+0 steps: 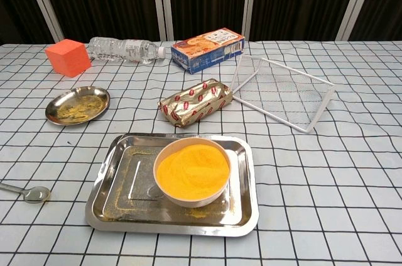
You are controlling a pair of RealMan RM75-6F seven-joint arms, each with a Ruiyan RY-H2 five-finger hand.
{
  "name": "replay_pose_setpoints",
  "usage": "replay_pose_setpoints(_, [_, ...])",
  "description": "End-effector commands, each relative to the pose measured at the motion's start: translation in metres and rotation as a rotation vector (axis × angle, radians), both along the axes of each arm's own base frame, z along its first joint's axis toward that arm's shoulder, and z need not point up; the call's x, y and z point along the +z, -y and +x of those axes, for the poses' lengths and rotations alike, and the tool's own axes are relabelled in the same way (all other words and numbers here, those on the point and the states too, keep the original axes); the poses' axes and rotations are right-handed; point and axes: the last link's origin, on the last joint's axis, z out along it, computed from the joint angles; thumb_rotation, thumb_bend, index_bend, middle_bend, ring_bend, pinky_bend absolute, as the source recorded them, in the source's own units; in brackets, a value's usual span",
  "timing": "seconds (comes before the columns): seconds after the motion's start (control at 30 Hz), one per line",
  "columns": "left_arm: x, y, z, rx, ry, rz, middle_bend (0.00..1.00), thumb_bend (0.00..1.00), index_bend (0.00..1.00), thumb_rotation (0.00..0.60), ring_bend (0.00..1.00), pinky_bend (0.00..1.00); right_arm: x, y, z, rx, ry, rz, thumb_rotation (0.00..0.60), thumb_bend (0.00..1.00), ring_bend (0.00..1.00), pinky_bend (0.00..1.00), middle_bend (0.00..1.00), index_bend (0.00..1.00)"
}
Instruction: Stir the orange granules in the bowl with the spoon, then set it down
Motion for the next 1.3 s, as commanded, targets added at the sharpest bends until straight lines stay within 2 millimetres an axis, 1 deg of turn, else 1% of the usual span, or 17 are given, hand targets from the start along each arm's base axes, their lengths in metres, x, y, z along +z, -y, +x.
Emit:
replay_pose_setpoints(0.03, [0.0,0.0,0.0,0.002,-0.002,-0.002,0.0,0.07,0.0,0.6,0.0,0.1,0.0,0.0,0.0,0.0,0.001,0.002,0.6,0.36,0.0,0.0,0.0,0.0])
replay_pose_setpoints(0.53, [-0.005,0.001,0.0,0.024,-0.023,-0.034,0.0,0.07,0.0,0.6,0.0,0.1,-0.001,-0.001,0.0,-0.003,0.018,0.023,0.6,0.36,0.0,0.0,0.0,0.0])
replay_pose_setpoints(0.6, [-0.007,0.001,0.0,0.027,-0.028,-0.043,0.0,0.07,0.0,0.6,0.0,0.11,-0.001,-0.001,0.0,-0.003,0.019,0.024,0.6,0.36,0.0,0.0,0.0,0.0])
replay_pose_setpoints(0.7, [-0.01,0.002,0.002,0.031,-0.026,-0.065,0.01,0.07,0.02,0.6,0.04,0.15,-0.001,-0.001,0.0,-0.005,0.02,0.024,0.6,0.36,0.0,0.0,0.0,0.0])
replay_pose_setpoints(0.73, [-0.011,0.002,0.003,0.029,-0.029,-0.073,0.04,0.07,0.03,0.6,0.07,0.18,-0.001,-0.001,0.0,-0.007,0.022,0.024,0.6,0.36,0.0,0.0,0.0,0.0])
replay_pose_setpoints(0.8, [-0.014,0.001,0.006,0.023,-0.04,-0.087,0.15,0.07,0.06,0.6,0.18,0.3,-0.001,-0.001,-0.001,-0.011,0.023,0.024,0.6,0.36,0.0,0.0,0.0,0.0])
replay_pose_setpoints(0.83, [-0.016,0.0,0.007,0.018,-0.046,-0.096,0.26,0.08,0.09,0.6,0.3,0.41,-0.001,-0.001,-0.001,-0.013,0.025,0.024,0.6,0.36,0.0,0.0,0.0,0.0])
replay_pose_setpoints(0.87, [-0.018,-0.001,0.009,0.013,-0.051,-0.104,0.4,0.1,0.13,0.6,0.44,0.54,-0.001,-0.001,-0.001,-0.015,0.027,0.025,0.6,0.36,0.0,0.0,0.0,0.0])
replay_pose_setpoints(0.9, [-0.023,-0.001,0.012,0.007,-0.055,-0.12,0.5,0.12,0.17,0.6,0.54,0.63,-0.001,-0.001,-0.001,-0.015,0.029,0.025,0.6,0.36,0.0,0.0,0.0,0.0])
replay_pose_setpoints(0.93, [-0.026,-0.002,0.014,0.004,-0.055,-0.131,0.64,0.14,0.23,0.6,0.66,0.73,-0.001,-0.001,-0.001,-0.015,0.029,0.026,0.6,0.36,0.0,0.0,0.0,0.0])
replay_pose_setpoints(0.97, [-0.029,-0.002,0.015,0.006,-0.055,-0.146,0.74,0.17,0.29,0.6,0.75,0.8,-0.001,-0.002,-0.001,-0.015,0.028,0.027,0.6,0.36,0.0,0.0,0.0,0.0])
replay_pose_setpoints(1.07, [-0.04,-0.001,0.017,0.044,-0.059,-0.216,0.89,0.26,0.42,0.6,0.88,0.91,-0.002,-0.002,0.0,-0.017,0.03,0.033,0.6,0.36,0.0,0.0,0.0,0.0])
replay_pose_setpoints(1.13, [-0.046,-0.003,0.019,0.063,-0.069,-0.247,0.94,0.3,0.46,0.6,0.92,0.94,-0.002,-0.002,0.0,-0.018,0.032,0.035,0.6,0.36,0.0,0.0,0.0,0.0])
replay_pose_setpoints(1.23, [-0.056,-0.008,0.022,0.077,-0.083,-0.285,0.98,0.37,0.49,0.6,0.95,0.96,-0.002,-0.002,0.0,-0.017,0.036,0.035,0.6,0.36,0.0,0.0,0.0,0.0])
replay_pose_setpoints(1.3, [-0.063,-0.011,0.025,0.087,-0.091,-0.309,0.99,0.39,0.49,0.6,0.95,0.96,-0.002,-0.002,0.0,-0.018,0.037,0.036,0.6,0.36,0.0,0.0,0.0,0.0])
